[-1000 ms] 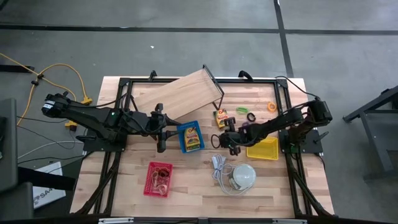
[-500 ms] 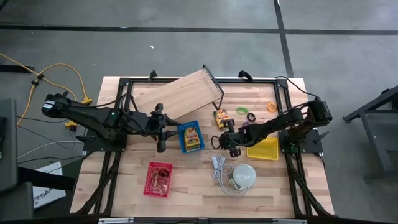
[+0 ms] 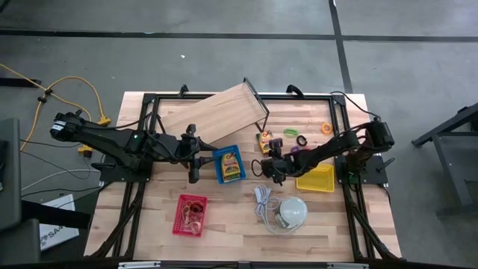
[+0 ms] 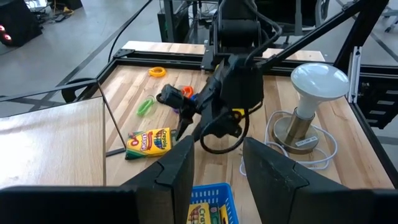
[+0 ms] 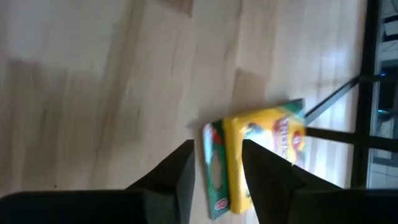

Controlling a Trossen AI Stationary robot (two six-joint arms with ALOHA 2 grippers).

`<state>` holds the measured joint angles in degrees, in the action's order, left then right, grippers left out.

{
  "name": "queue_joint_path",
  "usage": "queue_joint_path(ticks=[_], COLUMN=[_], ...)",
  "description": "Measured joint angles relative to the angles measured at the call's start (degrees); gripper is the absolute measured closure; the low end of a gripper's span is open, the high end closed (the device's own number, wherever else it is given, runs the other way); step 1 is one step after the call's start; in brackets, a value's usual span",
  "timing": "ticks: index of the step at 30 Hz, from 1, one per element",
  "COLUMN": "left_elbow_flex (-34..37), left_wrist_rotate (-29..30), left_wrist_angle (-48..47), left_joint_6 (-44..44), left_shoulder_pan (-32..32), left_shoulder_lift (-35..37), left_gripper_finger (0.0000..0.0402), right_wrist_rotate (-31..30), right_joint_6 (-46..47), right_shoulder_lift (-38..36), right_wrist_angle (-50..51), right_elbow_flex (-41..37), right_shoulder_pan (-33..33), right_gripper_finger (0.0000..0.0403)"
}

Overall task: Pick & Place Office Desk Supplies
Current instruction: Put the yellow pack of crayon into the blue bin

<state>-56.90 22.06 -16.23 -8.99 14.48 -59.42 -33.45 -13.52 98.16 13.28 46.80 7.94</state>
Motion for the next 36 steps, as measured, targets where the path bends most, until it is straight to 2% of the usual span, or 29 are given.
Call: queue_joint_path(ticks=[14, 36], left_elbow_flex=[0.0, 0.0], left_wrist_rotate=[0.0, 0.0], left_wrist_angle=[0.0, 0.0], left_joint_6=[0.0, 0.0], left_shoulder_pan=[0.0, 0.0], left_shoulder_lift=[0.0, 0.0], left_gripper_finger=[0.0270, 0.0270], right_wrist_rotate=[-3.8, -8.2], right_joint_6=[-0.2, 0.0], right_shoulder_lift=[3.6, 6.9], right_wrist_angle=[-2.8, -4.2], right_elbow_flex=[0.1, 0.2], right_shoulder_pan=[0.1, 0.0], right_gripper_finger=[0.0237, 0.0234])
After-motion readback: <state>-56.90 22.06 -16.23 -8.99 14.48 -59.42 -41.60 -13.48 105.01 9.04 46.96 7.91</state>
